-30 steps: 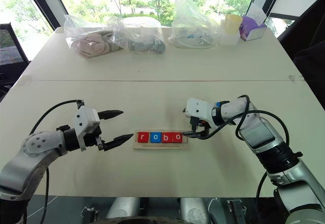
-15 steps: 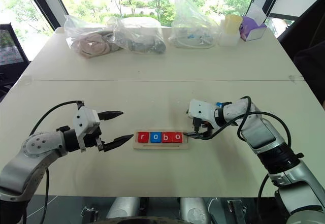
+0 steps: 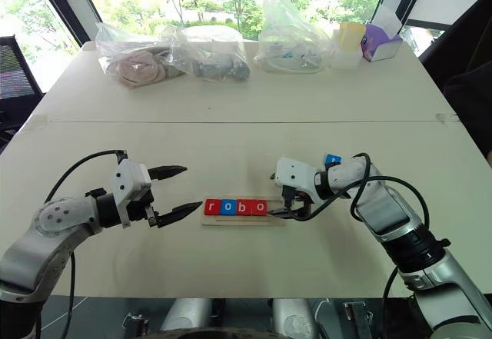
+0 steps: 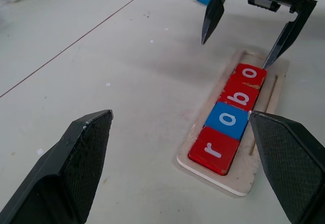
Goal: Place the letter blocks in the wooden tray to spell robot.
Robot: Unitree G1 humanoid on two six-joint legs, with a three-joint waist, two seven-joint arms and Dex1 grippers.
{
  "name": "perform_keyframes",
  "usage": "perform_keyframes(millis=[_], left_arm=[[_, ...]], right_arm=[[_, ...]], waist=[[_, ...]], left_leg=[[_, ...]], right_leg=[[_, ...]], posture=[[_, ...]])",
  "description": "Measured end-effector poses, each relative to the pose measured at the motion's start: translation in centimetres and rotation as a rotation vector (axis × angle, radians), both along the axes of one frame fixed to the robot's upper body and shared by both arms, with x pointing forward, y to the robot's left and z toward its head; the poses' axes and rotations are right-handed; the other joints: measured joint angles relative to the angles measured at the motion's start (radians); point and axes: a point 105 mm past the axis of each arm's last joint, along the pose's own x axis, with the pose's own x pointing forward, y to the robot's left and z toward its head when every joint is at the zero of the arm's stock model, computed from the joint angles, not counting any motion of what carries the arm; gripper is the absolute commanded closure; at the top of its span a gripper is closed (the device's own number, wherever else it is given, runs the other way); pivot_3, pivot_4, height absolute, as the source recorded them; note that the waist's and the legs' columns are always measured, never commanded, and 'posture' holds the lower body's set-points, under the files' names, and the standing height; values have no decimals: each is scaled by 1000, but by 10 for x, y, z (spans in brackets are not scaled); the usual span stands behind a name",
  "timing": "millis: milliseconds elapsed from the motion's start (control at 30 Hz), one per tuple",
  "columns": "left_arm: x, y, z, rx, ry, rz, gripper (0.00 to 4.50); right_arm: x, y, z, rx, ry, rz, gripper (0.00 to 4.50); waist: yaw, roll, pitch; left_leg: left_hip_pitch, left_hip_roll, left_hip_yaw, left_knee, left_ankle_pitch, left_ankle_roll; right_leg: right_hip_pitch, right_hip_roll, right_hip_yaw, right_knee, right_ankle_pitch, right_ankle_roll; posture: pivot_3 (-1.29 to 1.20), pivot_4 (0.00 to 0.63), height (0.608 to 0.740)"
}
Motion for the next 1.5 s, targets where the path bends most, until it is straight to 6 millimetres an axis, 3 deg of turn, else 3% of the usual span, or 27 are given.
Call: perform_keyframes(millis=[233,400,567,733,933,1133,1333,1500], left_arm=[[0,0,-1,0,3,2,0],[-2,1,-5,0,19,8,0],[-2,0,-6,-13,19,16,0],[-4,-8,-8,-27,29,-6,0],[4,-15,-6,-30,15,-44,0],[10,-17,-4,-28,4,-68,0],[10,-20,-8,-32,20,-92,0],[10,-19,-9,-31,27,-100,0]], right_arm=[[0,-9,4,-39,-17,7,48],[12,-32,29,-32,-79,-86,48],[36,-59,50,119,-105,-408,48],[57,-76,35,199,-88,-789,48],[62,-99,26,226,-83,-1164,48],[59,-103,37,244,-172,-1286,48],[54,-99,21,257,-65,-1376,48],[46,-78,5,307,71,-1420,48]], waist=[[1,0,0],[1,0,0],[1,0,0],[1,0,-1],[2,1,-1],[-4,1,-1],[-4,1,-1],[-6,1,-1]], left_leg=[[0,0,0,0,0,0],[0,0,0,0,0,0],[0,0,0,0,0,0],[0,0,0,0,0,0],[-1,-1,0,0,1,-1],[-1,-1,1,-1,1,-1],[-1,-1,1,0,1,-1],[-1,-1,1,-1,1,-1]], right_leg=[[0,0,0,0,0,0],[0,0,0,0,0,-1],[0,-1,0,0,0,0],[-1,-1,1,1,-1,-1],[-2,0,1,2,0,0],[-3,0,1,3,0,0],[-4,1,1,6,0,0],[-6,1,1,11,0,1]], posture=[[0,150,740],[0,150,740],[0,150,740],[0,150,740],[0,150,740],[0,150,740],[0,150,740],[0,150,740]])
